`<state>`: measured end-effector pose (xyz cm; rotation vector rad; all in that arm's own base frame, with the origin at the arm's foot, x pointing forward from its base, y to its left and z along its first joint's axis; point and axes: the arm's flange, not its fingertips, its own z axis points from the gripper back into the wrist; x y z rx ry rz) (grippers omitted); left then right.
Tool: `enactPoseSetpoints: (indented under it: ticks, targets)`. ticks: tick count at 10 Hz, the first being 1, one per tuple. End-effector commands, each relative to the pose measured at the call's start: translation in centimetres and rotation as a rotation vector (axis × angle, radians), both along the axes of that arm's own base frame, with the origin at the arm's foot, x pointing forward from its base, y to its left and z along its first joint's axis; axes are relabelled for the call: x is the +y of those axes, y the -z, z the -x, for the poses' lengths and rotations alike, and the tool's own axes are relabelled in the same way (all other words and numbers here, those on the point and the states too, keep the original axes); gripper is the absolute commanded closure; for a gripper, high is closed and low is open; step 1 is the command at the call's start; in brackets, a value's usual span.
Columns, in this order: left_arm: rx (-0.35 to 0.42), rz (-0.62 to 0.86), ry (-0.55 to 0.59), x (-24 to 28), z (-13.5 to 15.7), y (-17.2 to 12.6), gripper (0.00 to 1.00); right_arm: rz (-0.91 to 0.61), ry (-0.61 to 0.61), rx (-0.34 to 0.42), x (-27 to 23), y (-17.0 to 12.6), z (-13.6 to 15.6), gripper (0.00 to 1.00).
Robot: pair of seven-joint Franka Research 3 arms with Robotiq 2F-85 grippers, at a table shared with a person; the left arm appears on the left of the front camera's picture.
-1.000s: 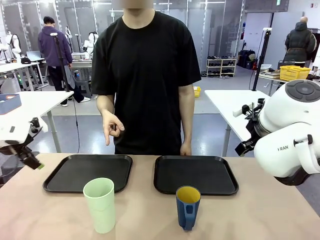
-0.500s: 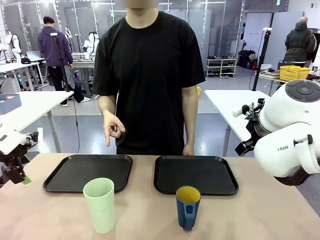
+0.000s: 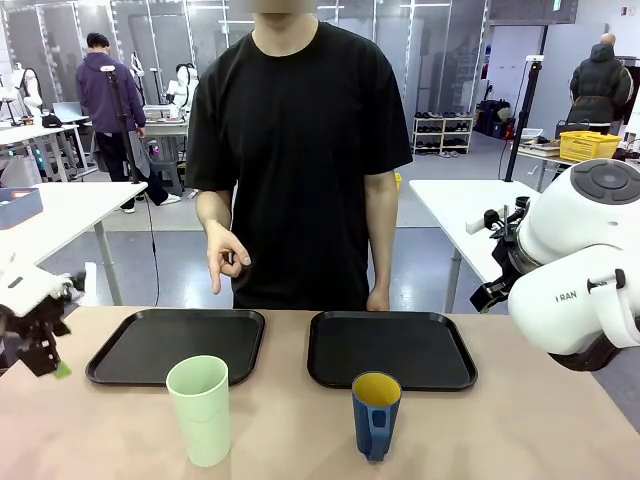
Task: Sort and store the cups by type.
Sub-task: Pick up the Reusable plastic cup.
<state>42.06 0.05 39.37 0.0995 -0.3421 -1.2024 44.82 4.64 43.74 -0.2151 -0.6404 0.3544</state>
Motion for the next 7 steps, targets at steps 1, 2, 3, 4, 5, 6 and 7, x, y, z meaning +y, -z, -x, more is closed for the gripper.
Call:
enactPoseSetpoints:
  ticks: [1, 2, 3, 4, 5, 6, 7]
  targets:
    - [0.106, -0.051, 0.163, 0.8, 0.2, 2.5, 0.00, 0.007, -0.008, 0.001, 0.0, 0.1, 0.0, 0.00]
    - [0.116, -0.055, 0.203, 1.1, 1.1, 3.2, 0.00, 0.007, -0.008, 0.001, 0.0, 0.1, 0.0, 0.00]
    - [0.102, -0.065, 0.227, 1.3, 2.0, 3.5, 0.00, 0.007, -0.008, 0.001, 0.0, 0.1, 0.0, 0.00]
    - [0.083, 0.011, 0.268, 1.5, 2.5, 3.8, 0.00, 0.007, -0.008, 0.001, 0.0, 0.1, 0.0, 0.00]
    - [0.059, 0.135, 0.310, 1.7, 2.7, 4.1, 0.00, 0.007, -0.008, 0.001, 0.0, 0.1, 0.0, 0.00]
    - [0.067, 0.215, 0.344, 2.4, 2.8, 4.8, 0.00, 0.007, -0.008, 0.001, 0.0, 0.1, 0.0, 0.00]
    - [0.119, 0.269, 0.370, 3.1, 2.9, 5.8, 0.00, 0.007, -0.008, 0.001, 0.0, 0.1, 0.0, 0.00]
